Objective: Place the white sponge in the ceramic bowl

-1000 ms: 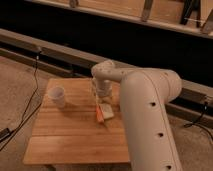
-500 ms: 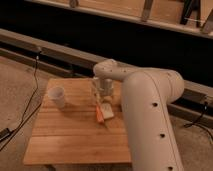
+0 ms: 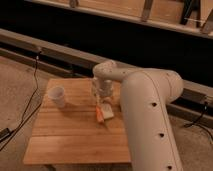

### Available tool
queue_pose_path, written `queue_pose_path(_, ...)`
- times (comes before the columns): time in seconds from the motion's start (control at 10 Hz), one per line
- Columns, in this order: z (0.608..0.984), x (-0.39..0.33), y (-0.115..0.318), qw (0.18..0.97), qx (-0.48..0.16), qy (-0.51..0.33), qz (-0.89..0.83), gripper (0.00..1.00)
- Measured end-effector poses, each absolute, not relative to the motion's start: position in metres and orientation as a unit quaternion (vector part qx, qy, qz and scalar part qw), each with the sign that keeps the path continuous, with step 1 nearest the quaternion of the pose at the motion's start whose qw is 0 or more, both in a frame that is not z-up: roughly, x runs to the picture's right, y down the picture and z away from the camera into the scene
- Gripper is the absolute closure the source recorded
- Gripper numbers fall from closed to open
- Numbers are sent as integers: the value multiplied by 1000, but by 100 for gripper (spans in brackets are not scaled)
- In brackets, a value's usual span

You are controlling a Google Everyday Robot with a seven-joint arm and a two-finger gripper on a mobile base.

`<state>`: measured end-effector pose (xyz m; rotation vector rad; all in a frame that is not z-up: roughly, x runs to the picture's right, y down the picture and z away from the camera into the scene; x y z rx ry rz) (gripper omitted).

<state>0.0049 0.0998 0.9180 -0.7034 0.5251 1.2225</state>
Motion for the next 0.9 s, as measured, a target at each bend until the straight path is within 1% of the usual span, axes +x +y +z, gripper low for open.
queue_pose_path(0.9, 925, 4, 106, 729, -320, 244, 554, 35)
